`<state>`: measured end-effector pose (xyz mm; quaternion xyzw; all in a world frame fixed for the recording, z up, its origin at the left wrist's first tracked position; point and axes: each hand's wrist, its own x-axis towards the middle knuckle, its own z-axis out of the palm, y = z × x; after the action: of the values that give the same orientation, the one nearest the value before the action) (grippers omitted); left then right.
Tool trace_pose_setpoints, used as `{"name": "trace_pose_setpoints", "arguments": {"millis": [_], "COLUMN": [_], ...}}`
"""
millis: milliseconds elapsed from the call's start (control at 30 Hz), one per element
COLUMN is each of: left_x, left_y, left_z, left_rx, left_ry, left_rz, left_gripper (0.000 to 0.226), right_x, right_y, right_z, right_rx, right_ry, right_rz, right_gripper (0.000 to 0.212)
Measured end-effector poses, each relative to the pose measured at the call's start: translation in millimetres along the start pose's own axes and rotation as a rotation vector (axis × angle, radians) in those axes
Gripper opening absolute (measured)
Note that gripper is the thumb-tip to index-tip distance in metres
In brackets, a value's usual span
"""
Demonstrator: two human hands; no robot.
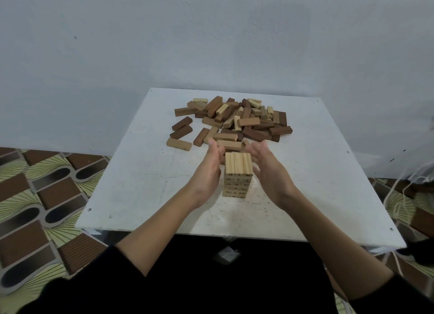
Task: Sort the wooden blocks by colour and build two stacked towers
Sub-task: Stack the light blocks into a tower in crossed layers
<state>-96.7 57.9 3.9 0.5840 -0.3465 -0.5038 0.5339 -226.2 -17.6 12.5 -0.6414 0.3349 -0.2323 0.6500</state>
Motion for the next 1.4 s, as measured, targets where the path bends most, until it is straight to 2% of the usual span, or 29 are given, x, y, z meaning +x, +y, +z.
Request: {"name": "trace_pose_setpoints", "arguments": {"millis": [100, 200, 300, 467, 967, 1100, 1200, 1233, 1300, 1333, 1400], "left_x": [0.8, -0.5, -5.9, -7.6, -4.5, -2.3, -2.0, -1.2, -0.5, 0.4, 2.8], "left_y": [-1.1, 2.4, 10.1, 11.8, 4.7, 0.1, -1.6, -3.0, -4.6, -5.6, -8.2], "left_z": [5.1, 11.0, 17.9, 22.2, 19.2, 14.2, -2.9, -11.4, -28.3, -34.2, -38.7], "left_rx": [-0.117, -0.128, -0.121, -0.142, -0.143, -0.148, -0.069, -0.025, 0.084, 0.159, 0.281], "left_ry": [-0.019, -0.030, -0.030, -0.004, -0.021, -0.064, -0.133, -0.131, -0.134, -0.138, -0.153], "left_rz": [-0.023, -0.013, -0.027, -0.028, -0.019, 0.035, 0.095, 0.108, 0.117, 0.134, 0.164], "left_gripper": [0.083, 0.082, 0.060, 0.053, 0.052, 0.067, 0.062, 0.077, 0.121, 0.127, 0.123], "right_x": [-2.0, -2.2, -4.2, -5.5, -1.6, -2.6, -2.3, -1.8, -1.9, -2.1, -0.4], "right_y": [1.0, 2.0, 0.1, -1.5, 6.6, 4.8, 6.9, 9.1, 13.3, 14.4, 16.8], "right_z": [9.7, 14.6, 16.6, 19.6, 18.1, 15.6, 3.9, -3.4, -18.9, -25.1, -31.5], "right_rx": [0.042, 0.050, 0.094, 0.173, 0.106, 0.086, 0.069, 0.047, -0.043, -0.101, -0.206], "right_ry": [-0.007, -0.031, -0.049, -0.031, -0.053, -0.065, -0.093, -0.119, -0.157, -0.162, -0.161], "right_rz": [0.027, 0.032, 0.023, 0.037, 0.009, -0.025, -0.029, -0.052, -0.080, -0.085, -0.097], "right_gripper": [0.071, 0.081, 0.051, 0.050, 0.054, 0.052, 0.045, 0.052, 0.080, 0.086, 0.090]}}
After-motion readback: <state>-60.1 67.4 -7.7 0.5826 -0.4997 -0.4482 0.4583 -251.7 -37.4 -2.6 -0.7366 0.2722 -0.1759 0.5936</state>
